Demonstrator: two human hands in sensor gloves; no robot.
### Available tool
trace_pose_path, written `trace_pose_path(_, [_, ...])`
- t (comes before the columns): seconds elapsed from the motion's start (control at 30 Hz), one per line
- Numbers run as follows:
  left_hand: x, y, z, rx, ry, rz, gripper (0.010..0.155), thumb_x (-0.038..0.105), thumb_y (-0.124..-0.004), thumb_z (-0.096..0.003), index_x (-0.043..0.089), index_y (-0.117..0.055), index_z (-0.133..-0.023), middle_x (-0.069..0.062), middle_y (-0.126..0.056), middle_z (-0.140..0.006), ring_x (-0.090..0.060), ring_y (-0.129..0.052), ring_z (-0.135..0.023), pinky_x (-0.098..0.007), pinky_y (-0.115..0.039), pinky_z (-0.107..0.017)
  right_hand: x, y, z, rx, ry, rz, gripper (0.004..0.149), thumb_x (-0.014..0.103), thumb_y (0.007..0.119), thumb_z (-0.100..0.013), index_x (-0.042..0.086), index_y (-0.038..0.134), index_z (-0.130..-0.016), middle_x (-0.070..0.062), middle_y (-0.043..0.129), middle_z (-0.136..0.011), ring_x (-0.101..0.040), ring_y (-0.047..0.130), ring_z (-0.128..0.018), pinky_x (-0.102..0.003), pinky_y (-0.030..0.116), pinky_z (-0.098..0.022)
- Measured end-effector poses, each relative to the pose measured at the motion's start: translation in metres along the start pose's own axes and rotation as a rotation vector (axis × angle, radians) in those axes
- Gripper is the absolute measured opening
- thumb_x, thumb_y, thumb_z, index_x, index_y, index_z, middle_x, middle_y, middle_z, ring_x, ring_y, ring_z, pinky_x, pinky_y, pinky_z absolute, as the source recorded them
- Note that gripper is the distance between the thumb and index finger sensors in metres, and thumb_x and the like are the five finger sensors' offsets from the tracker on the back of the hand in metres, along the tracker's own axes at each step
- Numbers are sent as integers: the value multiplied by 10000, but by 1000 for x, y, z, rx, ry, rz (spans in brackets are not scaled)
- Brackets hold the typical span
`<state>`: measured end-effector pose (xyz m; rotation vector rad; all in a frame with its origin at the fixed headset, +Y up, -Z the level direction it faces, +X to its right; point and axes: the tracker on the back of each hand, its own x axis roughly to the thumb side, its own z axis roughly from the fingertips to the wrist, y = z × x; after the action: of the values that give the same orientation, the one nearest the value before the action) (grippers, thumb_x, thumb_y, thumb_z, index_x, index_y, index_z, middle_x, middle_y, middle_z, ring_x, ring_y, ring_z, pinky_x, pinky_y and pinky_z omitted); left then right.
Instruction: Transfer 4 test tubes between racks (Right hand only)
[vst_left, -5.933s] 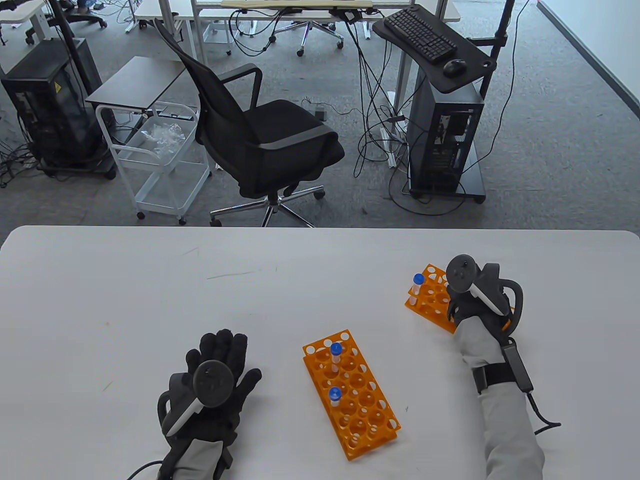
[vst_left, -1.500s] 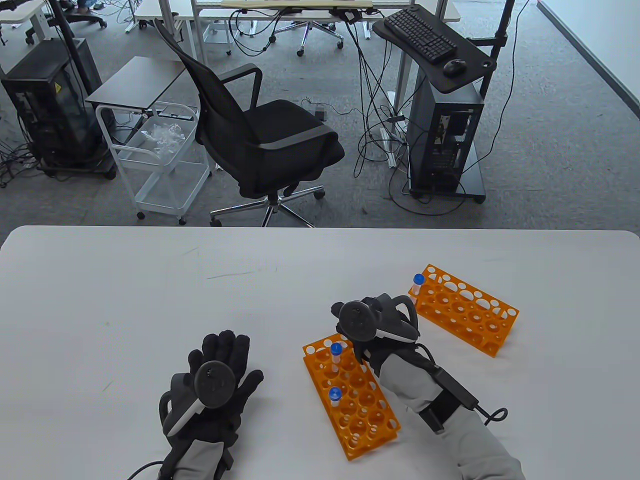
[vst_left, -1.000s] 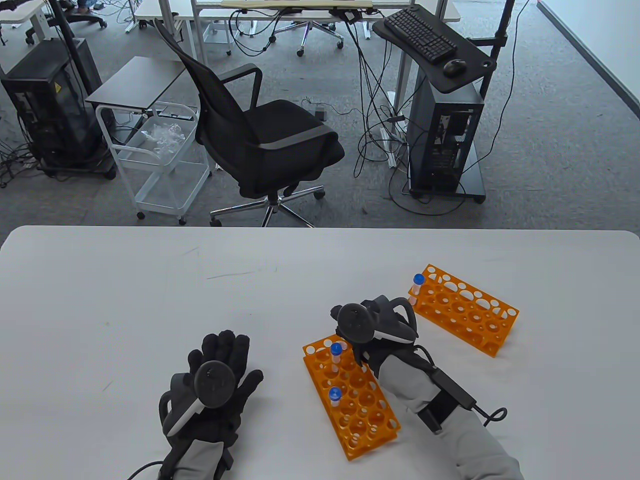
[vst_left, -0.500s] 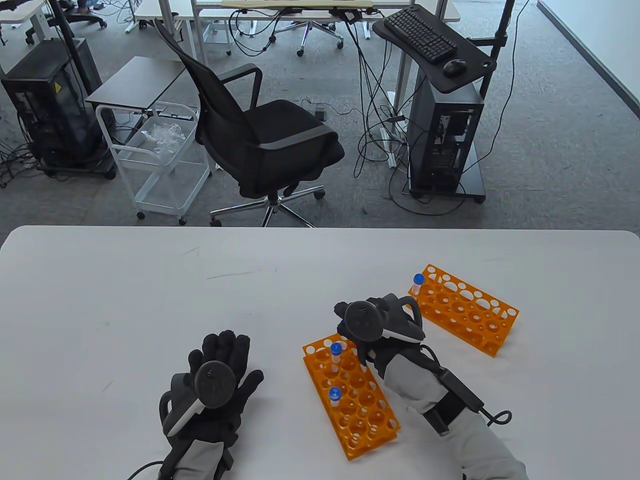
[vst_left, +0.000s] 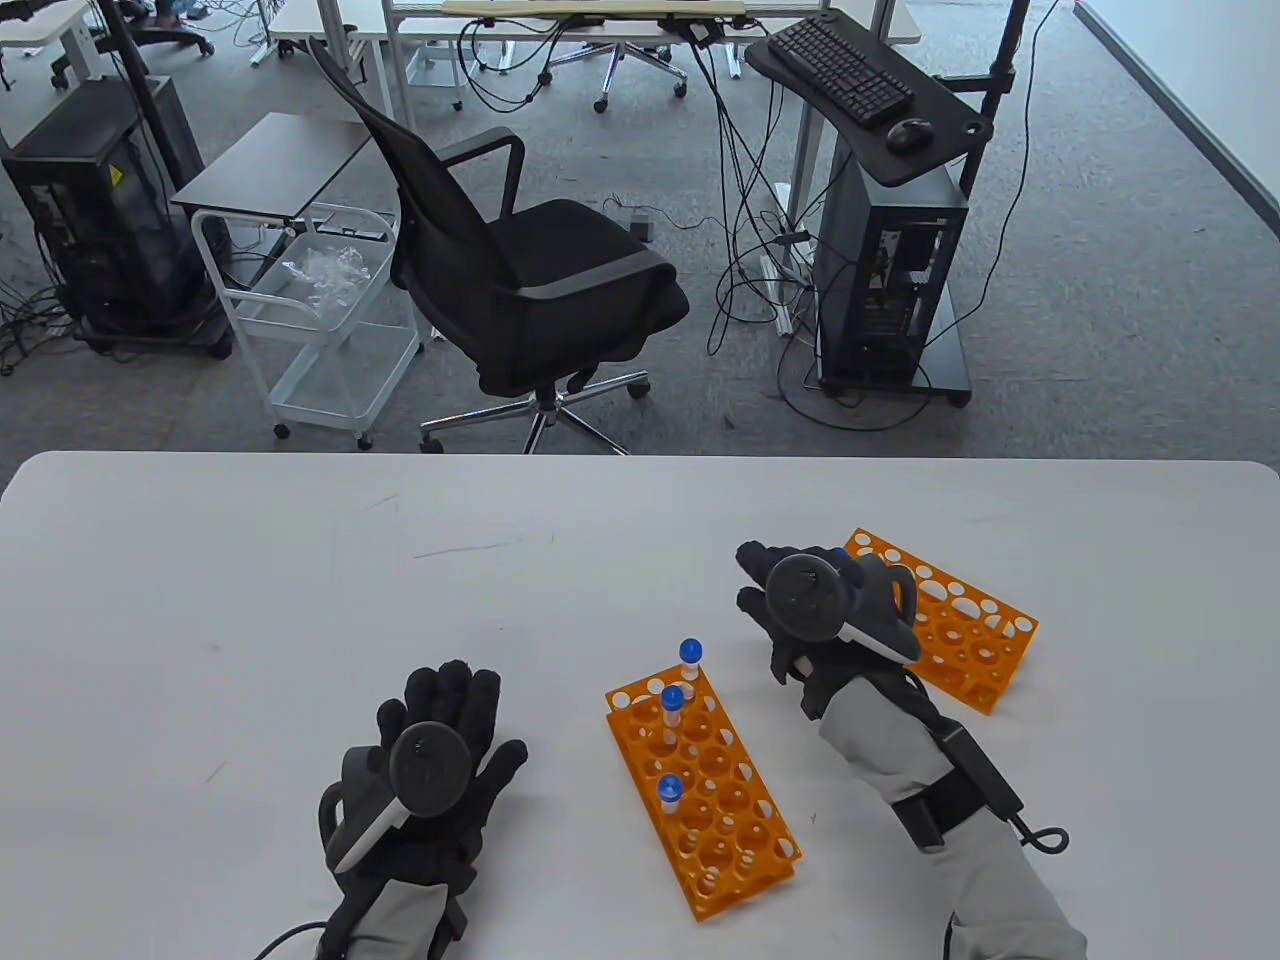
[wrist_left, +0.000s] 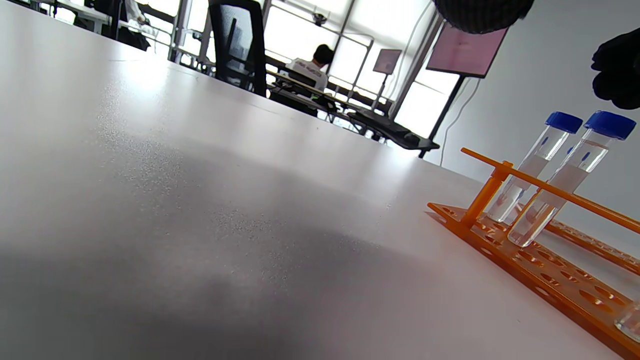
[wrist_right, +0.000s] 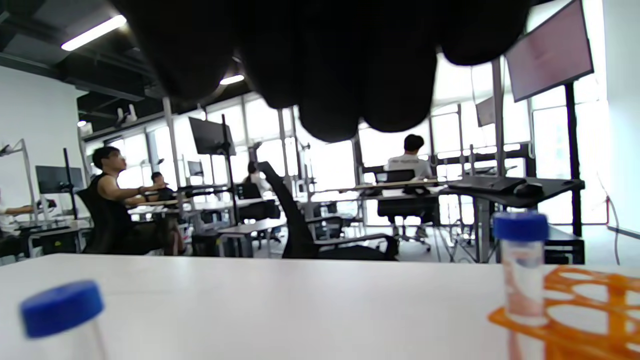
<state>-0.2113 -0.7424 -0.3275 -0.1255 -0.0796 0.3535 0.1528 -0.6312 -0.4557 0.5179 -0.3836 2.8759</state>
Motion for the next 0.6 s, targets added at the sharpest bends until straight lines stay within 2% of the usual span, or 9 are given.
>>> trace_pose_path(0.23, [0, 0, 0, 0, 0, 0, 713, 683, -507, -587, 506, -104, -1149, 146, -21, -1228, -152, 64, -1135, -410, 15, -827, -35, -3, -7, -7, 143, 37, 566, 355, 786, -480, 132, 706, -994, -168, 834, -942, -435, 787, -828, -638, 574, -635])
trace_pose_path(0.6, [0, 0, 0, -8, 6, 3, 712, 683, -507, -588, 507, -103, -1148, 147, -21, -1229, -152, 64, -1135, -410, 16, -827, -71, 26, -19, 54, 304, 47, 593, 356, 783, -483, 127, 667, -1017, -178, 795, -970, -443, 756, -849, -641, 553, -645])
